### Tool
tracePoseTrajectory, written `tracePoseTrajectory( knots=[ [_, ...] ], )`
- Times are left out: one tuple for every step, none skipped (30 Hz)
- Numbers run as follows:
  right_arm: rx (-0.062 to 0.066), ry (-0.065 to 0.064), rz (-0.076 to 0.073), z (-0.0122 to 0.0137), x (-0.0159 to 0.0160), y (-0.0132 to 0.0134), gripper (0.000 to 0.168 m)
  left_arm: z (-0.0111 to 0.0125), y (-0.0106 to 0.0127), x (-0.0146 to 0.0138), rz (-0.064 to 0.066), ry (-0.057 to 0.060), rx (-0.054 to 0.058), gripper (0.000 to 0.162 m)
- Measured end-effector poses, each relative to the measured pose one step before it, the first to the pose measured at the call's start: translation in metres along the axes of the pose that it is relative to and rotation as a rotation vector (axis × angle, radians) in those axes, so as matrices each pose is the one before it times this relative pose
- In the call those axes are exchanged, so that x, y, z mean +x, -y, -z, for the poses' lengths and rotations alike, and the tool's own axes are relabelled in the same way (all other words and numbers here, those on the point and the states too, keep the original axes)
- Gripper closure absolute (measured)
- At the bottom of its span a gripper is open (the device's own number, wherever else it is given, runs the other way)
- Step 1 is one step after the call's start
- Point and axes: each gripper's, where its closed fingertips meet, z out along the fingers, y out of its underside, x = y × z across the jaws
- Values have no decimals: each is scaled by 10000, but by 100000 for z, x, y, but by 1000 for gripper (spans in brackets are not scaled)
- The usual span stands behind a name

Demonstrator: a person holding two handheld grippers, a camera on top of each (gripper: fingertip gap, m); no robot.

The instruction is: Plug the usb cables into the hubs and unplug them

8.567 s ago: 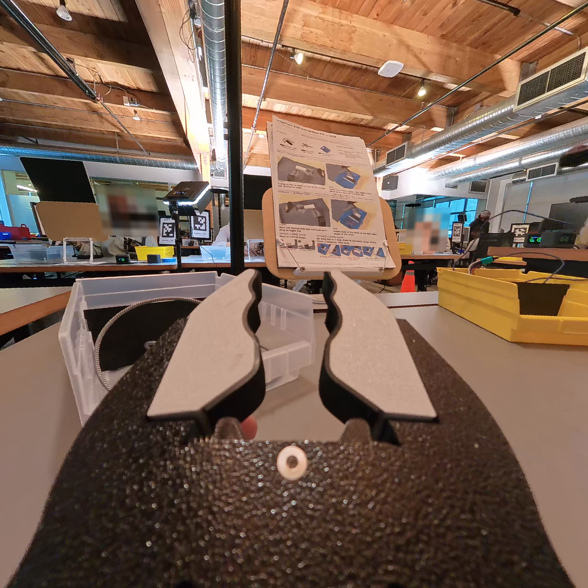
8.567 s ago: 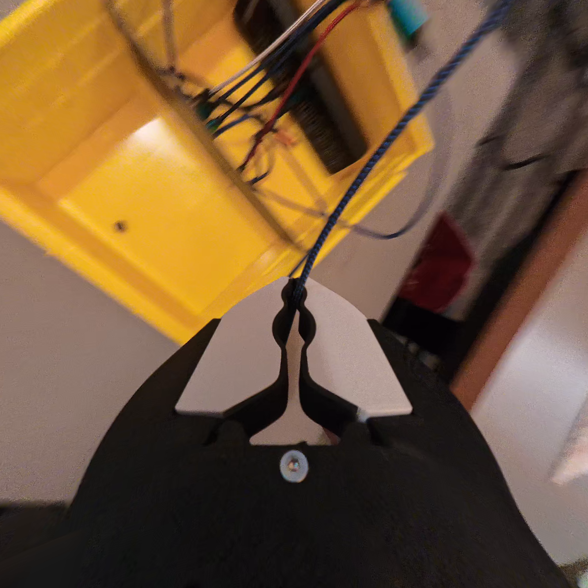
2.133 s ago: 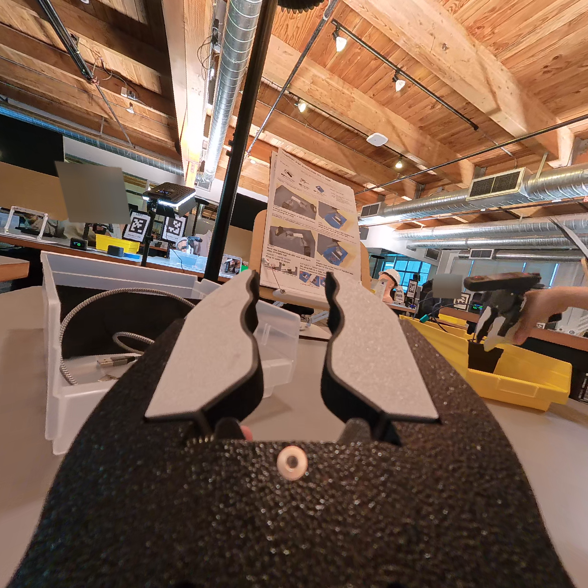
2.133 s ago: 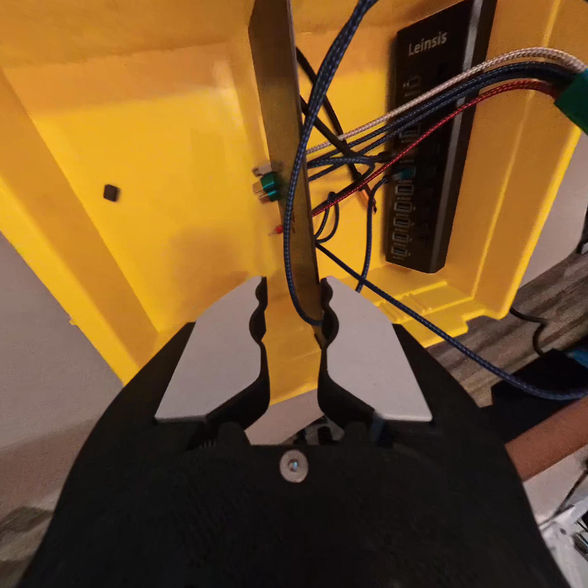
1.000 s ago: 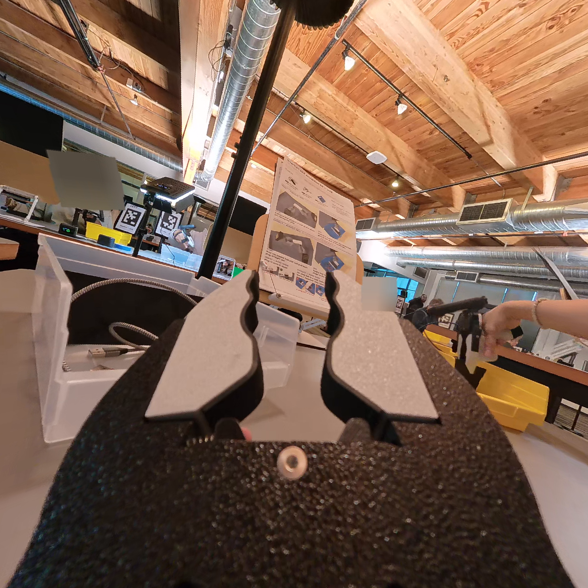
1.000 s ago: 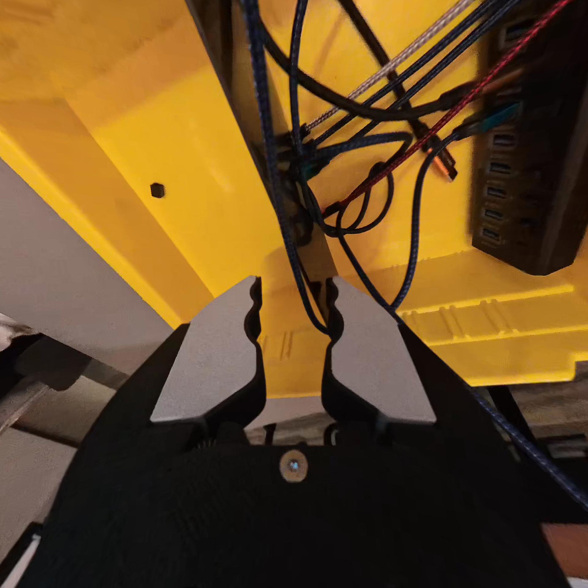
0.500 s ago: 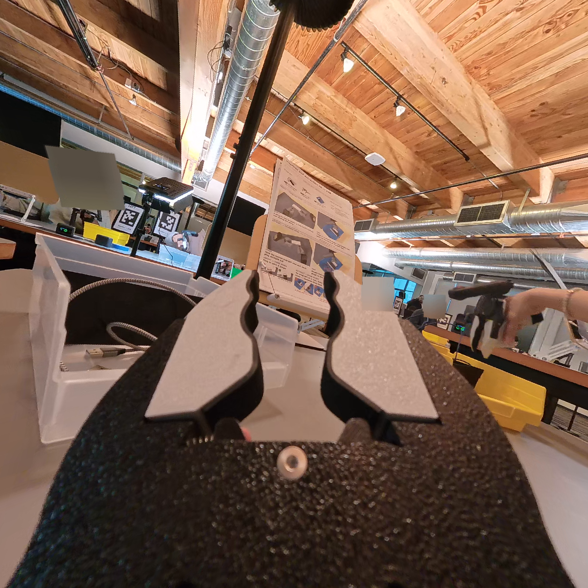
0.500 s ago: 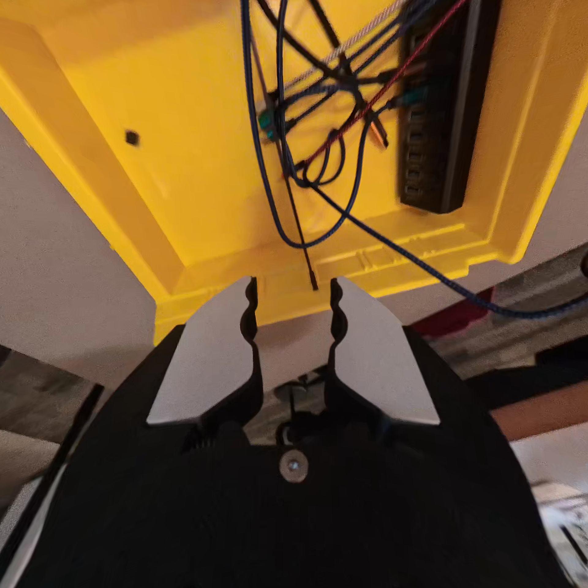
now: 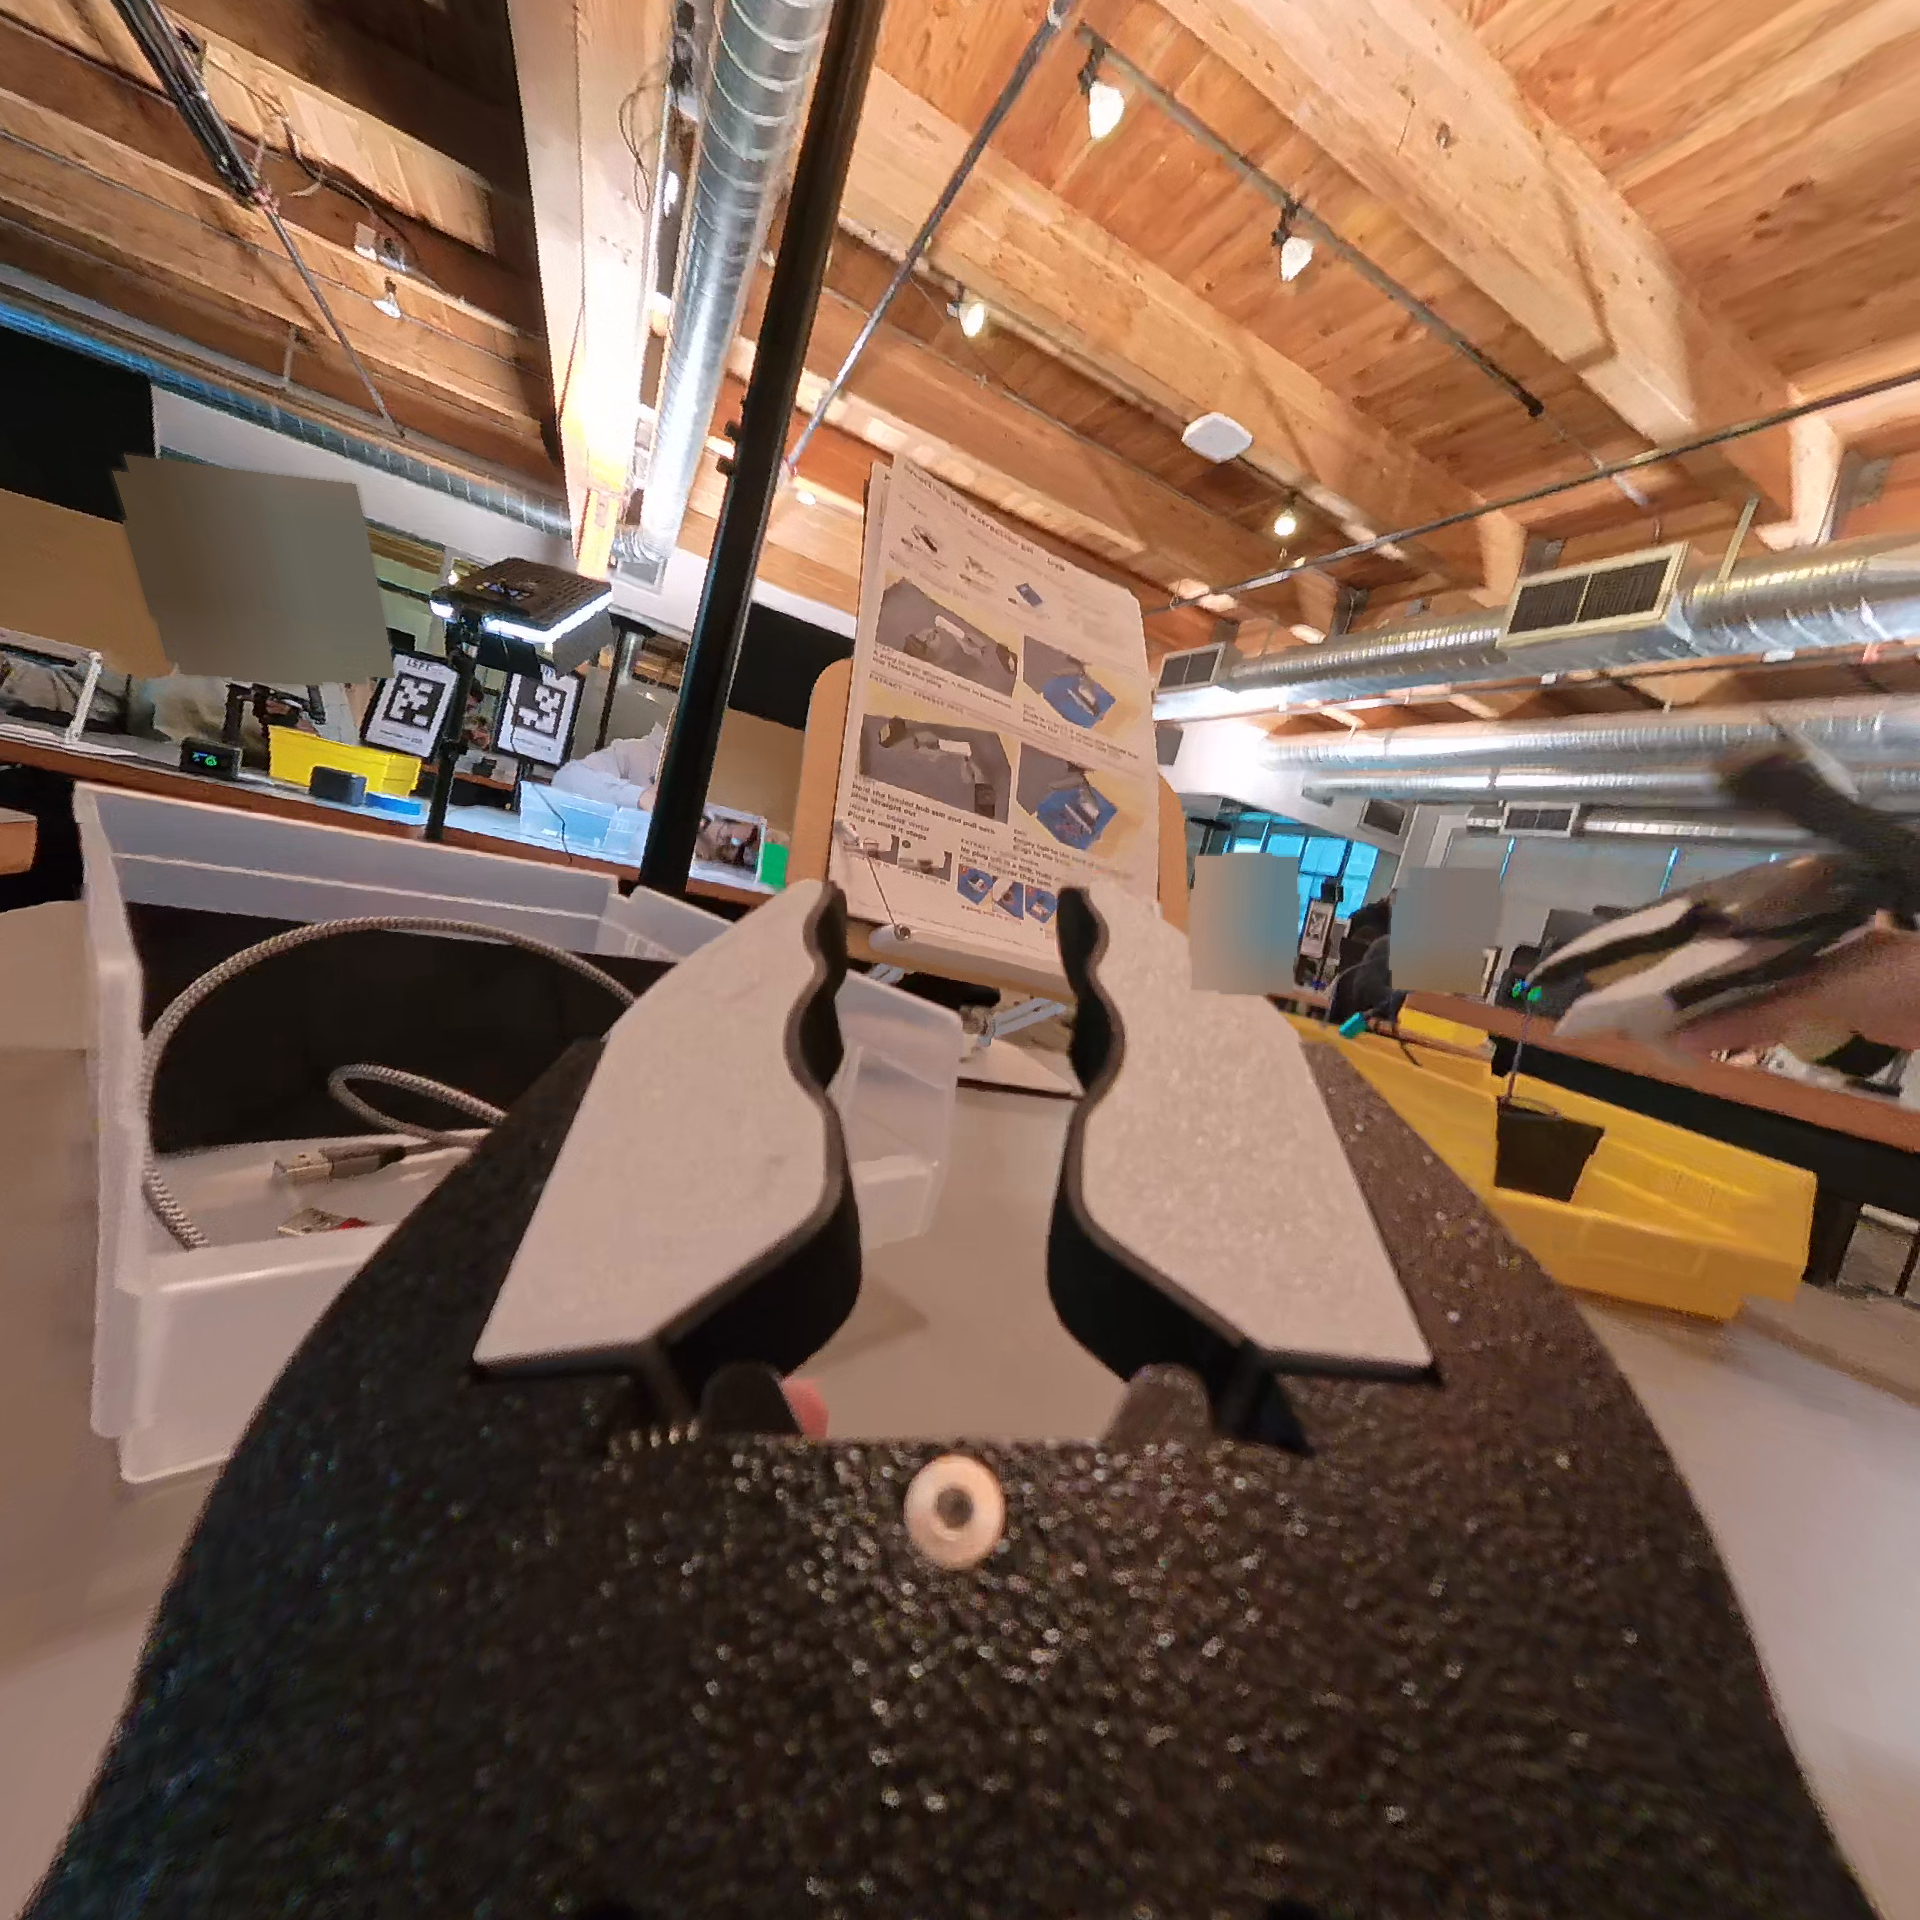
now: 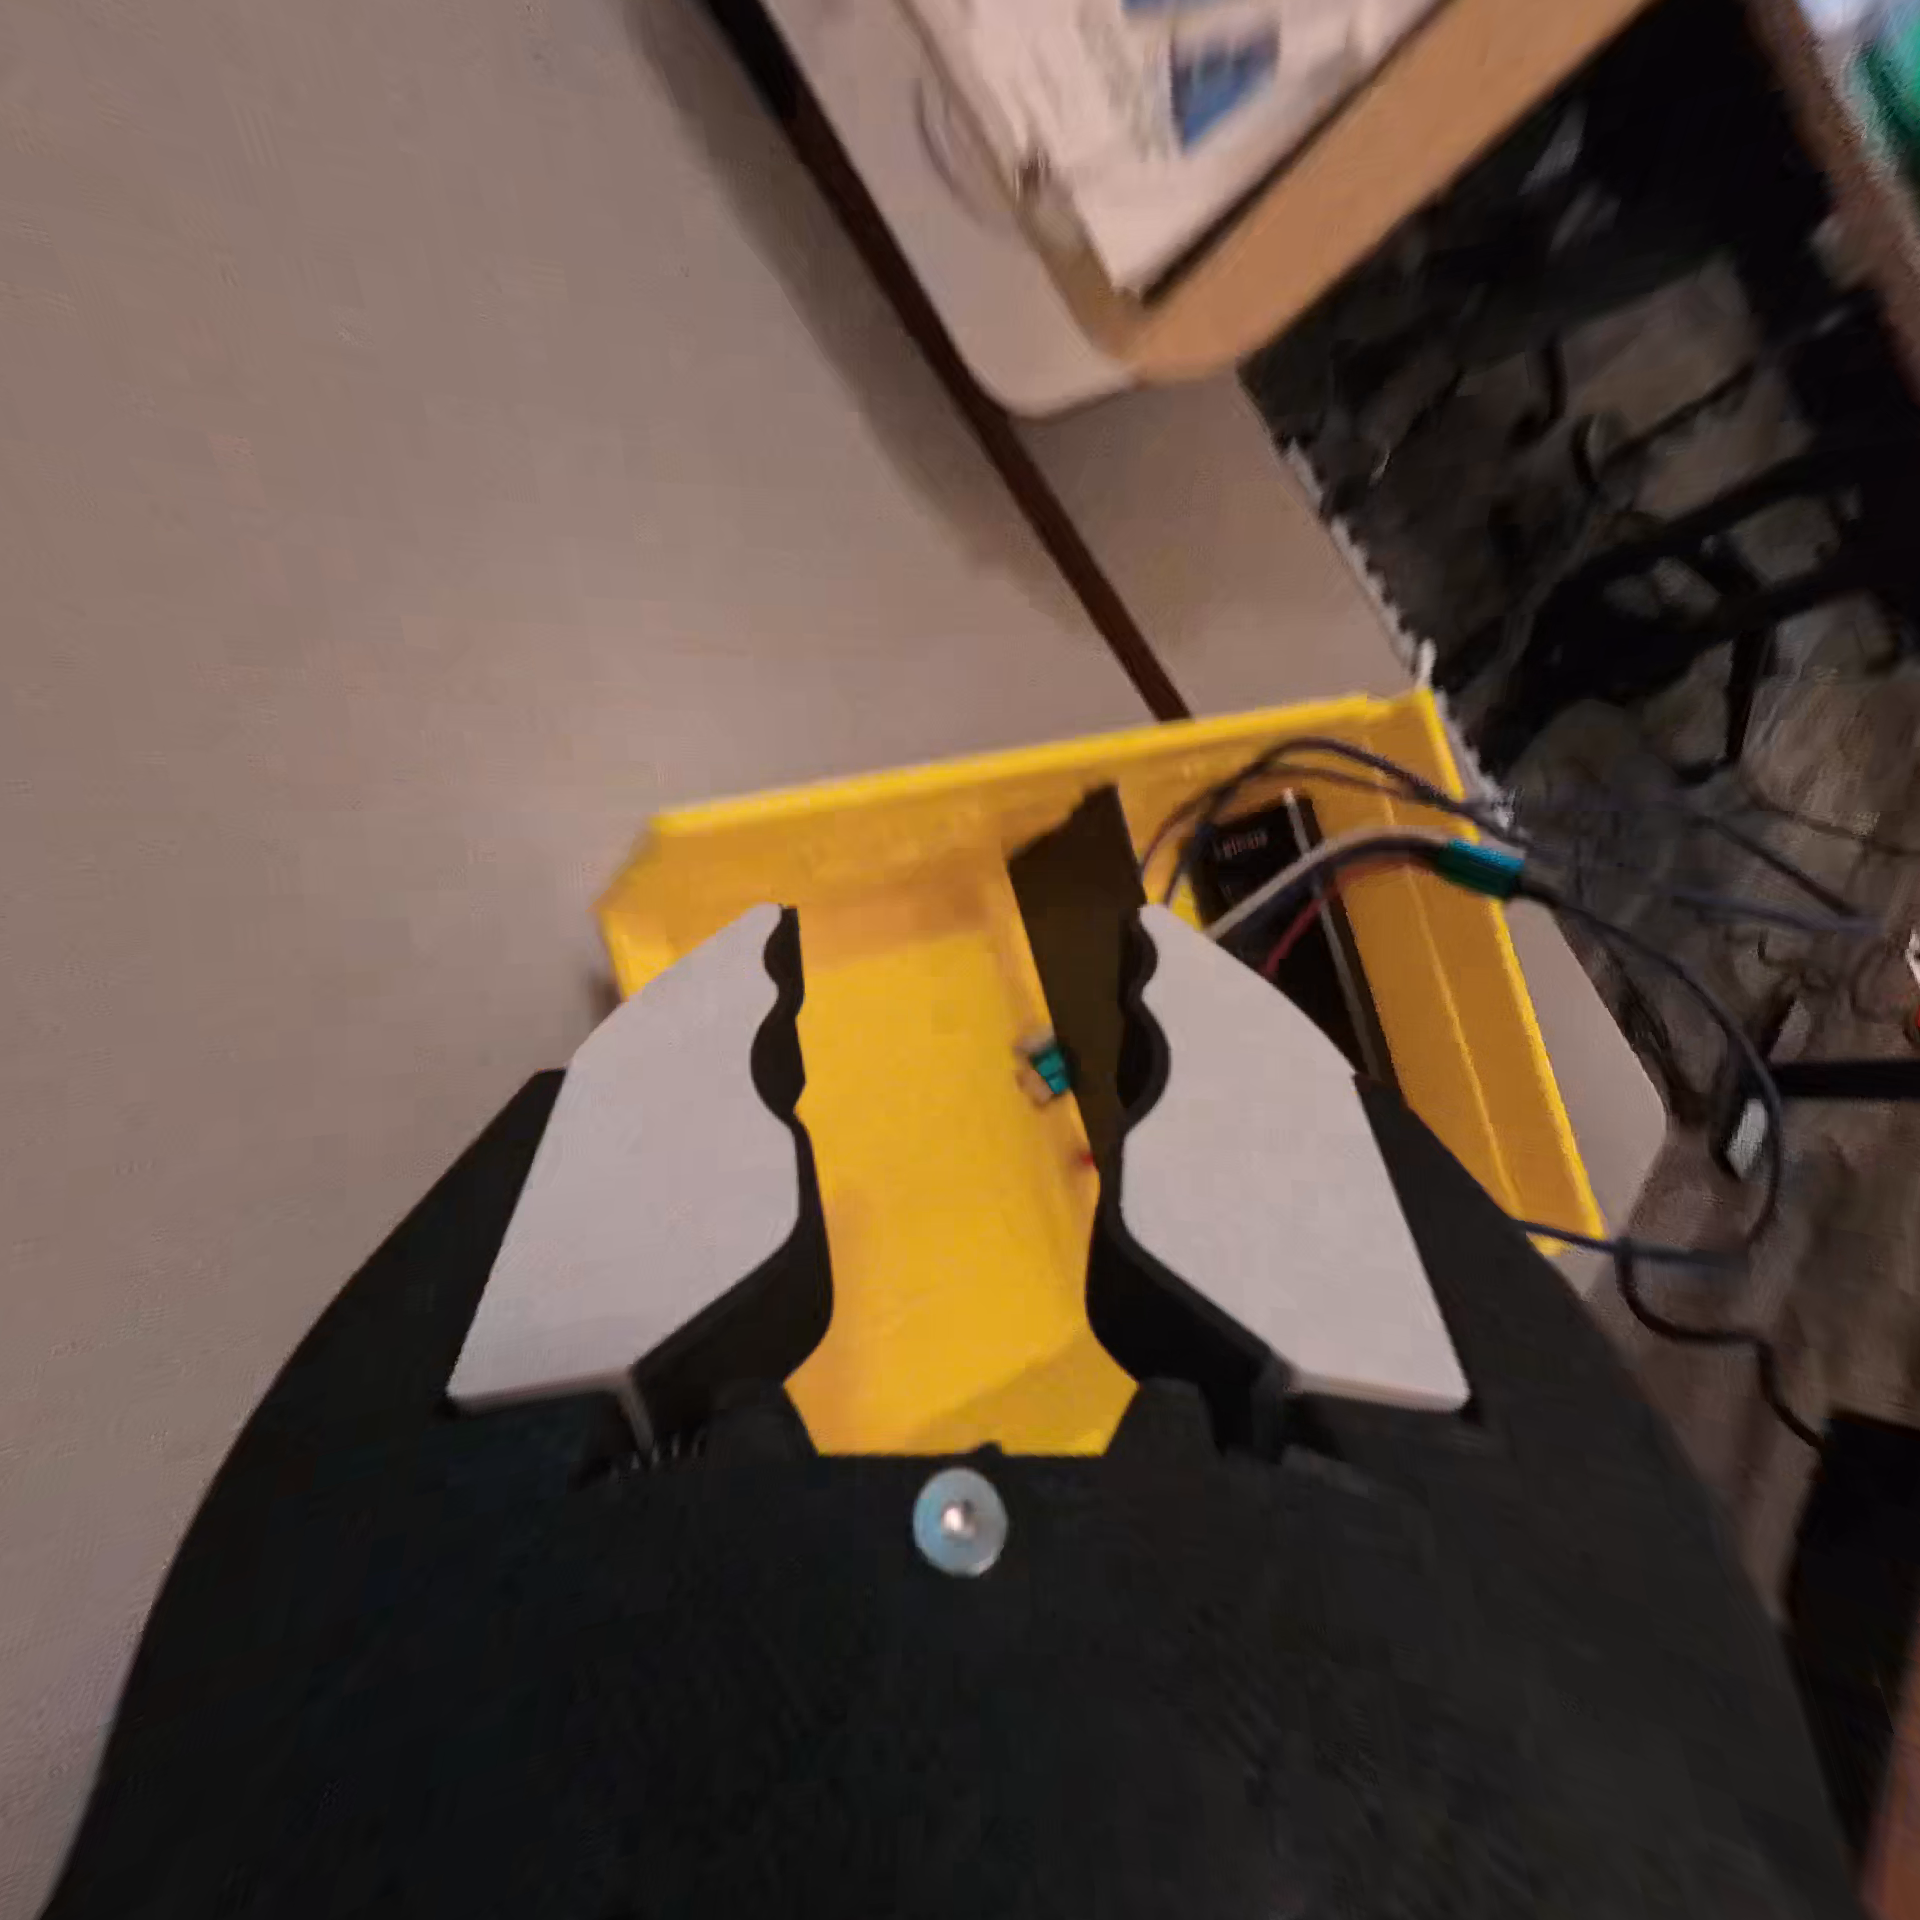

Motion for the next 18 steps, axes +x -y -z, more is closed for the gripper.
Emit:
tracePoseTrajectory(
  knots=[
    [1136, -129, -326, 556, -1840, 2061, 111, -188, -298, 94, -138, 41, -264, 122],
    [899, 16, -363, 328, -1966, 1616, 112, -220, -318, 31, -181, 108, -342, 122],
    [723, 107, -421, 102, -1971, 1208, 109, -253, -152, -23, -206, 162, -341, 122],
    [628, 169, -427, -69, -1861, 905, 104, -283, 172, -42, -209, 182, -272, 122],
    [562, 271, -358, -202, -1770, 667, 100, -351, 413, -70, -230, 148, -242, 122],
    [504, 294, -231, -205, -1581, 510, 95, -449, 572, -121, -250, 66, -290, 122],
    [424, 249, -83, -145, -1276, 390, 90, -599, 626, -282, -219, 33, -384, 123],
    [337, 89, -71, -94, -803, 322, 87, -780, 578, -530, -177, 45, -553, 123],
    [193, 51, -83, -23, -499, 142, 86, -956, 447, -667, -212, -24, -751, 122],
    [60, 90, -55, -10, -366, -82, 84, -1087, 370, -668, -310, -184, -899, 120],
    [-16, 78, -72, -8, -244, -230, 83, -1174, 304, -768, -400, -263, -1030, 117],
    [-88, 116, -62, 21, -261, -354, 83, -1206, 262, -1035, -525, -205, -1127, 114],
    [-100, 129, -20, 56, -267, -417, 83, -1259, 218, -1390, -671, -59, -1172, 109],
    [-28, 53, -18, 90, -176, -340, 82, -1297, 144, -1776, -728, 147, -1182, 105],
    [7, 88, -24, 165, -213, -307, 82, -1385, 84, -1978, -695, 239, -1135, 99],
    [37, 125, -27, 200, -235, -248, 82, -1542, 6, -1897, -613, 136, -1080, 98],
    [103, 78, 5, 176, -73, -105, 83, -1685, -94, -1698, -389, -11, -1056, 96],
    [57, 16, -7, 120, 148, 23, 84, -1791, -137, -1371, -142, -175, -1034, 95]
  ],
)
